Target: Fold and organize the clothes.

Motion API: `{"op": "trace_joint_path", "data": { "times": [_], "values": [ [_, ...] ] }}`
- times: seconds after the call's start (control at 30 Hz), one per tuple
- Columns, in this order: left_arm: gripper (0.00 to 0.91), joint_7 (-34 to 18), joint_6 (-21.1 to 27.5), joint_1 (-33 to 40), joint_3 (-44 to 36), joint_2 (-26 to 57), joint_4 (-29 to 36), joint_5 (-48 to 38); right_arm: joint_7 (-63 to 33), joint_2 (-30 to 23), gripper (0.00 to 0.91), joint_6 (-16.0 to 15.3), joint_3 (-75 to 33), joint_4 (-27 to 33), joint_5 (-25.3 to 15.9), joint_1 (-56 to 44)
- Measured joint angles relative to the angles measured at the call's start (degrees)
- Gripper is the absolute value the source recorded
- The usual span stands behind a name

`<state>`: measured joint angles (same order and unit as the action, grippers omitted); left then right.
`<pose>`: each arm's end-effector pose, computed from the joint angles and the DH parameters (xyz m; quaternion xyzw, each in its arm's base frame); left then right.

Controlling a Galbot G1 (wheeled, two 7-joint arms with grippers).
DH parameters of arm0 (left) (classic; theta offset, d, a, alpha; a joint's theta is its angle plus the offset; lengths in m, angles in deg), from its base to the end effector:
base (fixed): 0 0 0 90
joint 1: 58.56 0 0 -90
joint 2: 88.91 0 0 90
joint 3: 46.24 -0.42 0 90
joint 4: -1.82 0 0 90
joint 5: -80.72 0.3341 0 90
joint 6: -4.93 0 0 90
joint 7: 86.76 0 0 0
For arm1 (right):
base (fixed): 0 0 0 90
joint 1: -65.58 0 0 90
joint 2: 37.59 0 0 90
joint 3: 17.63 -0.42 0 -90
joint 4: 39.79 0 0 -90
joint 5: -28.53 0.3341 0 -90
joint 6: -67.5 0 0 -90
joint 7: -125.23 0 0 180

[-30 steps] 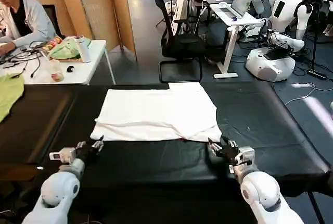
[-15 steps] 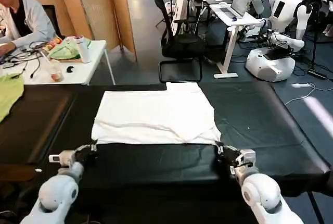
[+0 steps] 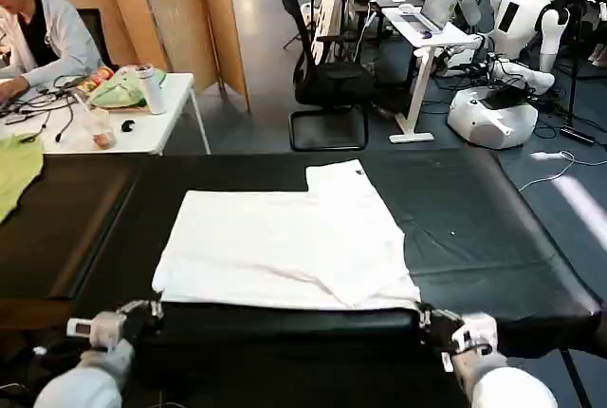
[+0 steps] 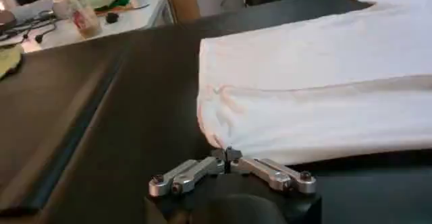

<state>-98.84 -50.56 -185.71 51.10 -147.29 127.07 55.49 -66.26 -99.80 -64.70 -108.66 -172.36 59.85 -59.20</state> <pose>0.1099 0.1488 -0.3030 0.0078 -0.9460 -0.1032 0.3071 0.1053 -0.0944 -0.2796 0.0793 -0.9408 0.0188 0.3291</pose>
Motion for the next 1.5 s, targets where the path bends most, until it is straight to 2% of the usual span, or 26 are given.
{"op": "trace_joint_path", "data": {
  "times": [0.17,0.27,0.37,0.47,0.57,0.7,0.83,1.13,1.3,1.5],
  "values": [
    [0.878,-0.57,0.07,-3.42,0.22,-1.01,2.28,0.53,0.45,1.03,0.878,0.0,-0.44,-1.33,0.27,-0.4],
    [0.878,-1.77,0.92,-4.84,0.55,-1.27,3.56,0.44,0.12,1.99,0.878,0.0,-1.31,-2.69,1.79,-1.15],
    [0.878,-3.59,2.97,-5.98,1.38,-1.29,5.0,0.18,0.15,2.6,0.878,-0.01,-3.21,-4.47,5.02,-1.2],
    [0.878,-4.63,6.09,-6.76,2.42,-1.19,6.87,-0.44,0.69,3.37,0.878,-0.01,-5.56,-5.21,6.51,0.69],
    [0.878,-3.95,6.43,-6.4,4.17,-0.89,9.19,-2.18,1.27,4.06,0.878,0.1,-5.58,-3.43,6.44,5.99],
    [0.878,-0.85,1.9,-1.9,4.87,0.38,8.75,-4.07,1.54,3.95,0.878,2.8,-2.64,3.55,6.6,15.83],
    [0.878,-1.64,-0.53,7.35,3.0,1.83,3.1,-10.19,0.8,3.26,0.878,3.99,2.38,11.65,6.76,26.75],
    [0.878,-2.87,2.18,31.92,-5.07,4.91,-15.55,-22.97,-1.31,0.16,0.878,5.46,15.2,32.86,7.76,48.7],
    [0.878,-0.75,2.63,43.67,-11.97,4.95,-25.93,-22.2,-0.6,-2.51,0.878,6.55,20.71,44.76,7.55,58.26],
    [0.878,2.32,3.42,53.79,-18.8,3.97,-37.85,-19.83,0.94,-7.26,0.878,6.38,23.78,57.16,4.94,65.87]
  ]
}}
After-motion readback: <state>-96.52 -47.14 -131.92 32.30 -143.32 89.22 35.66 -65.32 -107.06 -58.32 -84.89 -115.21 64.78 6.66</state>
